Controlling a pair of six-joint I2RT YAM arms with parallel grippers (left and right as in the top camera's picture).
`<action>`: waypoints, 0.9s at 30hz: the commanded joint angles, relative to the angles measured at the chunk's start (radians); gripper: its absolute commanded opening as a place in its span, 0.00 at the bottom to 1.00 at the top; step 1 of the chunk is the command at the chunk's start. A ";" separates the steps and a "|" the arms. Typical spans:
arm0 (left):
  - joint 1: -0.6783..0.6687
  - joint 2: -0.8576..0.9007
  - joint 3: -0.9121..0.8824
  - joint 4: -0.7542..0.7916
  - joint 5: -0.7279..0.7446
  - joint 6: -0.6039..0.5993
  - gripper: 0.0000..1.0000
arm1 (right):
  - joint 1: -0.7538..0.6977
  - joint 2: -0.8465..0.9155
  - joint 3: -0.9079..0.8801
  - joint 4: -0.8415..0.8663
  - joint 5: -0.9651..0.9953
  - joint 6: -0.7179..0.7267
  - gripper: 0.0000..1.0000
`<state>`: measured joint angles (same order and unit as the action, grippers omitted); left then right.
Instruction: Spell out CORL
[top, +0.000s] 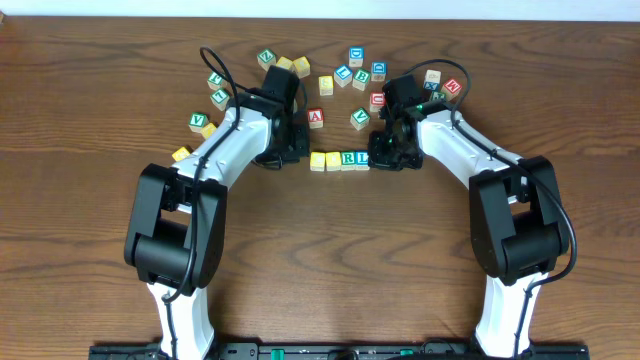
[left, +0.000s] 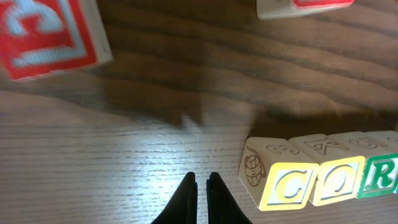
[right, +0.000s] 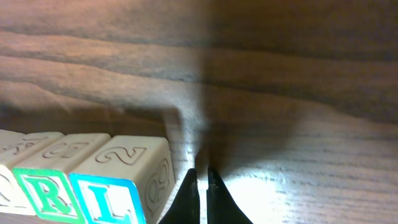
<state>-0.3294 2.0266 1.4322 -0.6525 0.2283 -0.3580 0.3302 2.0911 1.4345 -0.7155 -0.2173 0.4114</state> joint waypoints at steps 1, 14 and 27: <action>-0.003 0.014 -0.029 0.023 0.026 0.019 0.08 | 0.009 -0.007 -0.005 0.006 -0.006 -0.018 0.01; -0.011 0.014 -0.082 0.128 0.027 0.020 0.08 | 0.025 -0.007 -0.005 0.016 -0.002 -0.032 0.02; -0.037 0.022 -0.084 0.169 0.079 0.058 0.08 | 0.029 -0.007 -0.005 0.017 -0.002 -0.035 0.01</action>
<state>-0.3565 2.0274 1.3560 -0.4854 0.2905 -0.3168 0.3466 2.0911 1.4330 -0.6998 -0.2169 0.3920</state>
